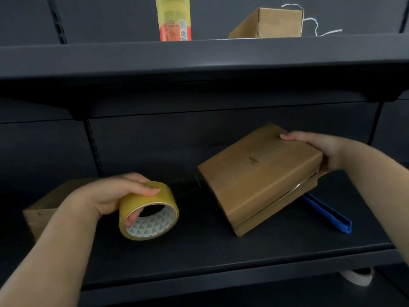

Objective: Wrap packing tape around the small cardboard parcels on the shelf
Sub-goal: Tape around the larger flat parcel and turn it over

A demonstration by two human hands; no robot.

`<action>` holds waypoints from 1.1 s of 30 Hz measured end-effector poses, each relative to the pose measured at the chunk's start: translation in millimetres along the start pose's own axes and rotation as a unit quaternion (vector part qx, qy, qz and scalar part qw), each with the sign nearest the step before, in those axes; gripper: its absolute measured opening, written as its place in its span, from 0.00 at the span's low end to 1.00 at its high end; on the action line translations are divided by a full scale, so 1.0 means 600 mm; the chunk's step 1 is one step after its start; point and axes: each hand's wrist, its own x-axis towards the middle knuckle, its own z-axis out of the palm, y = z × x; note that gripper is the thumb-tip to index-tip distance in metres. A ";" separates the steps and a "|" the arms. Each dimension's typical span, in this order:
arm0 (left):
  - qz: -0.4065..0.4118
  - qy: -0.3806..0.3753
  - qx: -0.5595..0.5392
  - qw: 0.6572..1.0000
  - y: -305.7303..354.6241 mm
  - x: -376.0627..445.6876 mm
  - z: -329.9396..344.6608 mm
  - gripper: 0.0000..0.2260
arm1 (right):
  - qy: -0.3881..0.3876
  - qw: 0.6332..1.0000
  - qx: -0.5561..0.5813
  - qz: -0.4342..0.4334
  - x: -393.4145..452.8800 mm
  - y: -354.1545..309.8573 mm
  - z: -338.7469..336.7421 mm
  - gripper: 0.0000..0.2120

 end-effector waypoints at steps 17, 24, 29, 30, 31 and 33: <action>-0.061 -0.045 -0.032 0.997 -0.027 0.043 0.030 0.23 | -0.029 0.997 0.000 0.078 0.072 0.076 0.023 0.44; -0.068 -0.050 -0.031 0.996 -0.029 0.036 0.041 0.33 | 0.151 0.890 -0.423 -0.080 0.068 0.011 0.054 0.36; -0.069 -0.025 -0.064 0.995 -0.029 0.035 0.054 0.35 | 0.036 0.825 -0.471 -0.312 -0.022 -0.011 0.159 0.30; -0.067 -0.007 -0.063 0.996 -0.029 0.038 0.054 0.36 | -0.024 0.823 -0.457 -0.335 -0.042 -0.005 0.176 0.30; -0.059 0.014 -0.051 0.997 -0.032 0.043 0.053 0.38 | -0.076 0.813 -0.461 -0.347 -0.054 0.005 0.191 0.31; -0.021 0.054 0.006 0.998 -0.036 0.054 0.048 0.34 | -0.094 0.763 -0.512 -0.385 -0.054 0.035 0.211 0.35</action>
